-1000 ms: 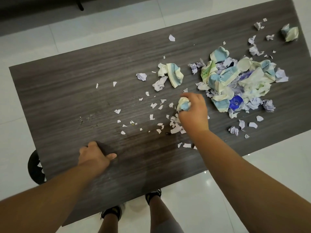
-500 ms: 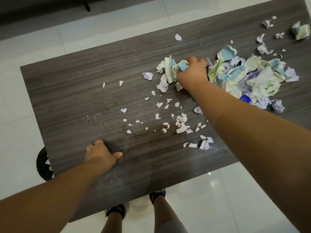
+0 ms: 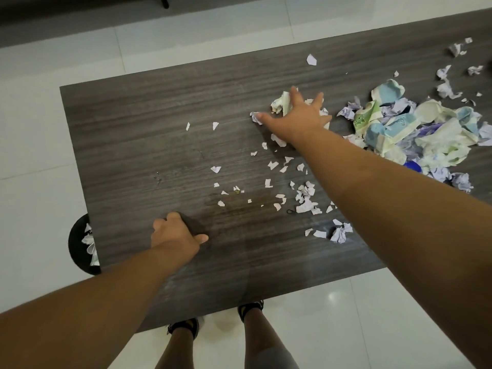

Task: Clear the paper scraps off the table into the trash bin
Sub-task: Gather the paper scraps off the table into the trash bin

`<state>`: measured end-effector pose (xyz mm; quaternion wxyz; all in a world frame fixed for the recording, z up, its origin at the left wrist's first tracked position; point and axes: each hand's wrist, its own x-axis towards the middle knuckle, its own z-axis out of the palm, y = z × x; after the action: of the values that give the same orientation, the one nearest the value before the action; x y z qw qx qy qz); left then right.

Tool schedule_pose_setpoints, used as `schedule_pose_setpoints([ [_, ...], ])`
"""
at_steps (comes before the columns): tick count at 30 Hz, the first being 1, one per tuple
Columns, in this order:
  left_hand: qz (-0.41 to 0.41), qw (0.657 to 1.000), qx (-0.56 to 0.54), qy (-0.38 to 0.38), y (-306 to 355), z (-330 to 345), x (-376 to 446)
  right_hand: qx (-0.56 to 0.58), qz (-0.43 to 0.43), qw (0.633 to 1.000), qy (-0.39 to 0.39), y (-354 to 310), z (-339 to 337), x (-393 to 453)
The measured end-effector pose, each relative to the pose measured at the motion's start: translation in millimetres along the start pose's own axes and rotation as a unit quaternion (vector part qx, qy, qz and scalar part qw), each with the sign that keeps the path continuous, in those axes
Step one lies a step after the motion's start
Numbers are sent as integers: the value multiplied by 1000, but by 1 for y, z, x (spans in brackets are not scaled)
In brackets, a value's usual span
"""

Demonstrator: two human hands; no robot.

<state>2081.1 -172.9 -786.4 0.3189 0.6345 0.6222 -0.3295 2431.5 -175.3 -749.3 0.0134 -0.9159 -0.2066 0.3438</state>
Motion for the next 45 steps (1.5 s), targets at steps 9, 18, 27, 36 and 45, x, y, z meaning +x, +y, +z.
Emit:
schedule_pose_setpoints([
  [9, -1, 1000, 2, 3, 3, -2, -4, -86, -115, 988, 62, 28, 38, -19],
  [18, -9, 1000, 3, 8, 6, -2, -5, 54, -114, 984, 123, 50, -4, -14],
  [27, -7, 1000, -14, 1, 6, -3, -5, 423, 37, 904, 52, 56, 48, -129],
  [36, 47, 869, -468, -155, -40, -29, -27, 561, 90, 817, -94, -14, 139, -219],
  [45, -11, 714, -700, 23, -151, -21, -50, 401, -73, 908, -94, -140, 246, -313],
])
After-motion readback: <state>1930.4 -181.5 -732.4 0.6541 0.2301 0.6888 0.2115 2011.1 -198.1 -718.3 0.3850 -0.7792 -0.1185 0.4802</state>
